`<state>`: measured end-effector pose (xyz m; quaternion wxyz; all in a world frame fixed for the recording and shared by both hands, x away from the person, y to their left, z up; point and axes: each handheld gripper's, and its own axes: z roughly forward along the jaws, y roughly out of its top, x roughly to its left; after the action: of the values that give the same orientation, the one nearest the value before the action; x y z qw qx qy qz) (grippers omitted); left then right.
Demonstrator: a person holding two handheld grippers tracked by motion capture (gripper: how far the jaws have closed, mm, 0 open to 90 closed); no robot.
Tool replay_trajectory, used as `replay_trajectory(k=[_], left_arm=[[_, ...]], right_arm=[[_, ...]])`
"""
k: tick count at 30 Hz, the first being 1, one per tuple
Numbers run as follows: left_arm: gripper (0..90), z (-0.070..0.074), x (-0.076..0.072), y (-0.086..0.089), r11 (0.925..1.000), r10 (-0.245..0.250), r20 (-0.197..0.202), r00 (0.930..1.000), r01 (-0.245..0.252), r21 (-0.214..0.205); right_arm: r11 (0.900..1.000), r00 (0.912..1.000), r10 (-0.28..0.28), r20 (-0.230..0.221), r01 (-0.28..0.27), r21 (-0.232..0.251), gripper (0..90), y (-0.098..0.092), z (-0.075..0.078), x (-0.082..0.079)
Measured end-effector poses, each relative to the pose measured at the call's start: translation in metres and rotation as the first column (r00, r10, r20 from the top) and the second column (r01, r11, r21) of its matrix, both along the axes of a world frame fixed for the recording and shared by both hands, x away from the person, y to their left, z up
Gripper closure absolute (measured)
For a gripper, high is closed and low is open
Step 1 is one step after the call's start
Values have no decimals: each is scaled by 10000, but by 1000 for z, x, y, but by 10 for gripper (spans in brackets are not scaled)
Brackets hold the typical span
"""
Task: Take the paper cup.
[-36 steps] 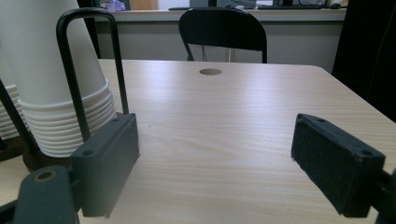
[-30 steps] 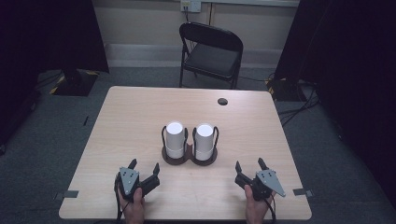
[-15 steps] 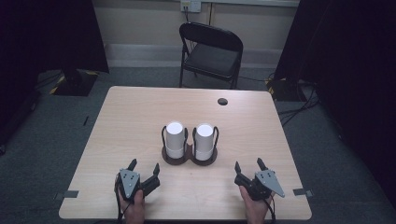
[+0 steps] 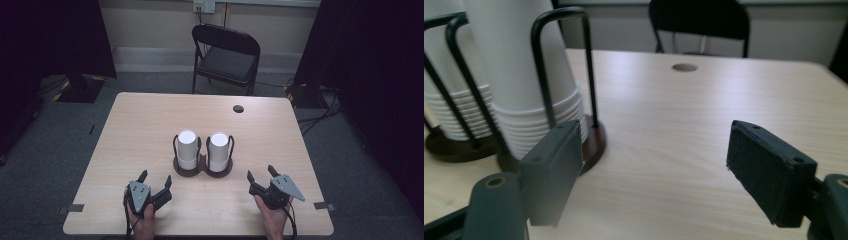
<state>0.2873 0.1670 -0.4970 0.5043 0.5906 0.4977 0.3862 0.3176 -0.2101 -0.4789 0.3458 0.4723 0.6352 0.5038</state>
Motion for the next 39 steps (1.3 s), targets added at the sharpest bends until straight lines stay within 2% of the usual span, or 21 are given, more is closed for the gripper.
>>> replay_trajectory(k=[1, 5, 11, 12, 14, 19, 20, 21, 23, 24, 27, 32, 39], left_arm=[[181, 0, 0, 0, 10000, -3, 0, 10000, 3, -16], [181, 0, 0, 0, 10000, -49, 9, 10000, 49, -37], [181, 0, 1, 0, 10000, -23, -42, 10000, 23, -27], [181, 0, 0, 0, 10000, -16, -16, 10000, 16, -24], [181, 0, 0, 0, 10000, -67, 26, 10000, 67, -2], [182, 0, 0, -1, 10000, 1, 14, 10000, -1, 60], [182, 0, 0, -1, 10000, -2, 14, 10000, 2, 63], [182, 0, 0, -1, 10000, -25, 3, 10000, 25, 56], [182, 0, 0, 0, 10000, -55, -3, 10000, 55, 53], [182, 0, 0, 0, 10000, -66, -3, 10000, 66, 38], [182, 0, 0, 0, 10000, -63, -14, 10000, 63, 53], [183, 0, 0, 1, 10000, -81, 1, 10000, 81, -35], [184, 0, 0, 0, 9999, -109, 45, 9999, 109, 92]], right_arm=[[9998, 9998, 183, -80, -183, 59, 230, 1, 1, 1], [9969, 9969, 785, 86, -785, -70, 269, 9, 6, 1], [9923, 9921, 1218, 308, -1224, 185, 257, 14, 13, 6], [9882, 9882, 1513, 242, -1518, 198, 283, 16, 17, 8], [9853, 9851, 1689, 312, -1696, 210, 285, 19, 21, 9], [9807, 9795, 1939, 544, -1949, 133, 292, 25, 31, 11], [9768, 9748, 2130, 657, -2140, 92, 311, 28, 37, 13], [9768, 9748, 2130, 657, -2140, 92, 311, 28, 37, 13], [9709, 9680, 2381, 790, -2393, 50, 312, 34, 45, 17], [9709, 9680, 2381, 790, -2393, 50, 312, 34, 45, 17], [9627, 9594, 2689, 847, -2705, 83, 308, 42, 52, 24], [9584, 9552, 2814, 915, -2845, 230, 291, 50, 56, 29], [9497, 9432, 3113, 1162, -3130, -37, 328, 64, 68, 40]])
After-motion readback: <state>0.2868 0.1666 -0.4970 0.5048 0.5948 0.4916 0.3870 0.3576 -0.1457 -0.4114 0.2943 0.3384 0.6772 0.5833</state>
